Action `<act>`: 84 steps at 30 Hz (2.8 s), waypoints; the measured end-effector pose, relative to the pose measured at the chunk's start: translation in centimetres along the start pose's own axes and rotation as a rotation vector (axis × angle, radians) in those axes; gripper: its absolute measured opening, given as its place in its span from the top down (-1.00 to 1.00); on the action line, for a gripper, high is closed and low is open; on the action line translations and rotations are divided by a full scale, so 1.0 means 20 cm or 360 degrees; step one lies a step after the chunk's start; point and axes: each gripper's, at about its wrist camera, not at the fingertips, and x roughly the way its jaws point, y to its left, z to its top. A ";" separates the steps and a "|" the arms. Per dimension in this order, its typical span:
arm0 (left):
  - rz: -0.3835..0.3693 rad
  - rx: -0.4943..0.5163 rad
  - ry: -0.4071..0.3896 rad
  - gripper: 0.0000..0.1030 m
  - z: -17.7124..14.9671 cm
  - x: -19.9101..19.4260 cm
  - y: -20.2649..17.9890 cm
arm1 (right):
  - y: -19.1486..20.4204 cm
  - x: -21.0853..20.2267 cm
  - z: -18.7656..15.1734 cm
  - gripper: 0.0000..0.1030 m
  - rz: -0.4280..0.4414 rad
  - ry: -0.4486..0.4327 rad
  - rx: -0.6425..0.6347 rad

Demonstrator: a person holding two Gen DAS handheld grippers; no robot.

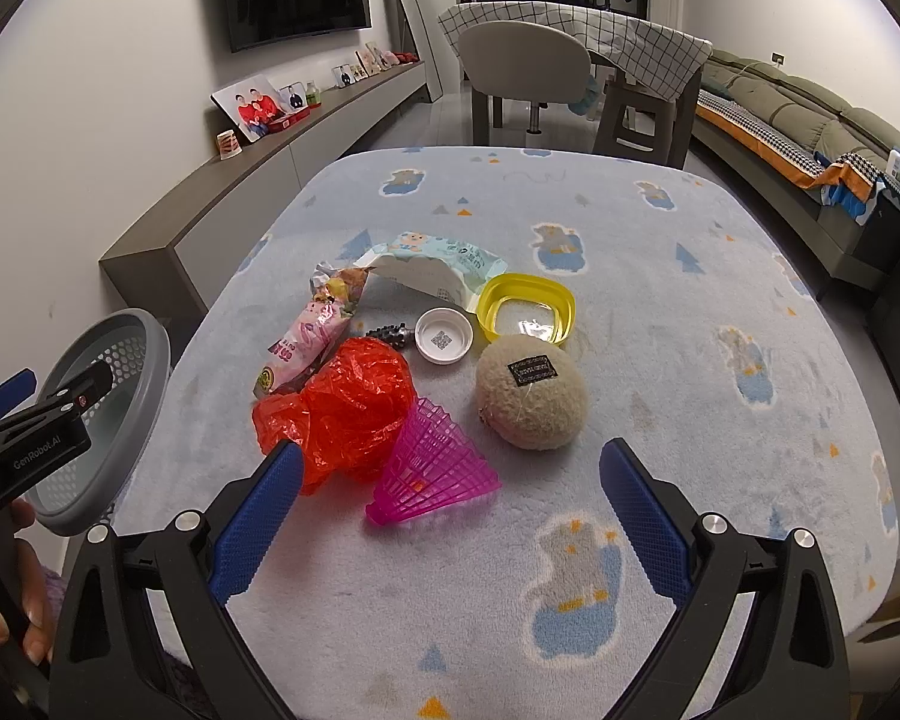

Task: Collect trash

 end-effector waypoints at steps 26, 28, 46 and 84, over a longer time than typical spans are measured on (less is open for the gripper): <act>-0.0002 0.0000 0.0003 -0.88 0.00 0.00 0.00 | -0.01 0.00 0.00 -0.83 0.0003 0.0003 0.0003; -0.0002 -0.0003 0.0000 -0.88 0.00 0.01 0.00 | -0.01 0.00 0.00 -0.83 0.0004 0.0002 0.0004; -0.0005 0.0020 -0.0001 -0.88 -0.01 0.02 -0.02 | -0.04 0.01 -0.01 -0.83 0.0024 0.0008 0.0028; -0.0086 0.0070 -0.0009 -0.88 -0.02 0.05 -0.10 | 0.00 0.41 -0.13 -0.82 -0.0024 0.0266 0.0322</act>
